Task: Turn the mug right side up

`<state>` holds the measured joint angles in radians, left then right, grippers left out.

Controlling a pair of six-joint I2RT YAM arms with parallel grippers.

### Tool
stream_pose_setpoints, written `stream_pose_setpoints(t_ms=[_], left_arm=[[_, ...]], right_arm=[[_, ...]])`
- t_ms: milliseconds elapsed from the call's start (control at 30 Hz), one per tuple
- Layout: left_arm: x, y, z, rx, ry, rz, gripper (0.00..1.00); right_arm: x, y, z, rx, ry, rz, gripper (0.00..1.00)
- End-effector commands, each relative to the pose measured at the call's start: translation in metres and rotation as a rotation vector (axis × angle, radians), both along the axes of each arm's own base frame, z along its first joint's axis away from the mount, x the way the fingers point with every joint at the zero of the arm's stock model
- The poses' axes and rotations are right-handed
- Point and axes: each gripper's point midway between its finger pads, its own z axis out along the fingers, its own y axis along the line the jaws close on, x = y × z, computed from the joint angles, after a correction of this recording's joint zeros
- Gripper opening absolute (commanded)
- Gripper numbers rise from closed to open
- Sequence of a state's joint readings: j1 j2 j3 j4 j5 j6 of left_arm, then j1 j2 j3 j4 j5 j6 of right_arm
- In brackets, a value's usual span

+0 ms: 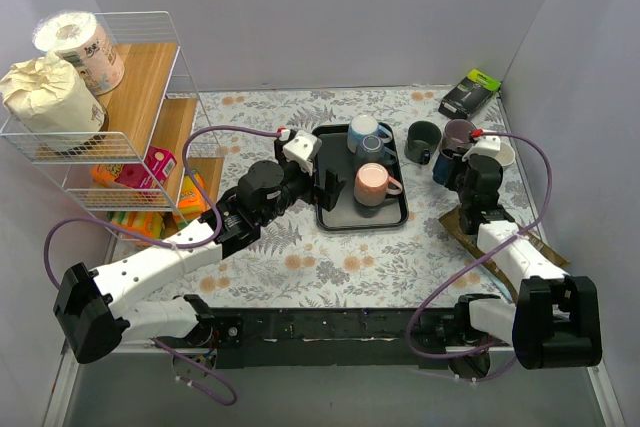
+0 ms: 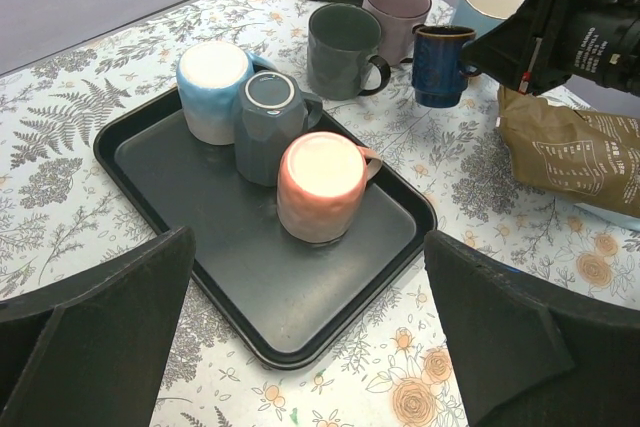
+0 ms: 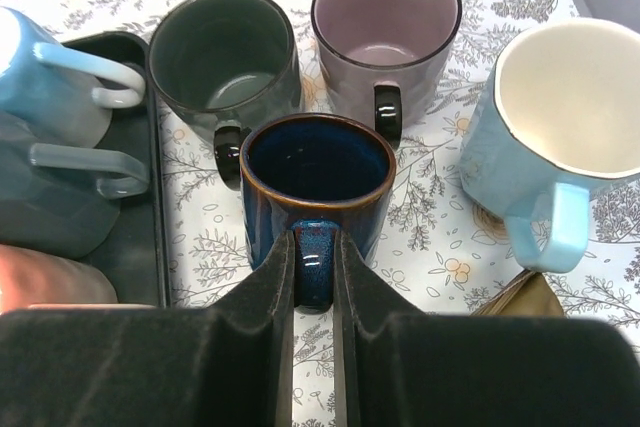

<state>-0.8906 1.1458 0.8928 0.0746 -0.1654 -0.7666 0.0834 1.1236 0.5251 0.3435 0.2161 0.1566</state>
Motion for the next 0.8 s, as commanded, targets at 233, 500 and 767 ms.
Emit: stream_pose_setpoints(t_ms=[233,500,767], left_arm=[[0.001,0.004,0.019,-0.027,-0.036,0.02,0.98],[0.0,0.006,0.017,-0.019,-0.032,0.021,0.98],[-0.001,0.008,0.018,-0.016,-0.035,0.022,0.98]], right_arm=[[0.02,0.007,0.019,-0.022,-0.104,-0.085,0.01],[0.023,0.025,-0.001,-0.003,-0.037,-0.134,0.01],[0.011,0.031,-0.022,-0.015,-0.004,-0.196,0.01]])
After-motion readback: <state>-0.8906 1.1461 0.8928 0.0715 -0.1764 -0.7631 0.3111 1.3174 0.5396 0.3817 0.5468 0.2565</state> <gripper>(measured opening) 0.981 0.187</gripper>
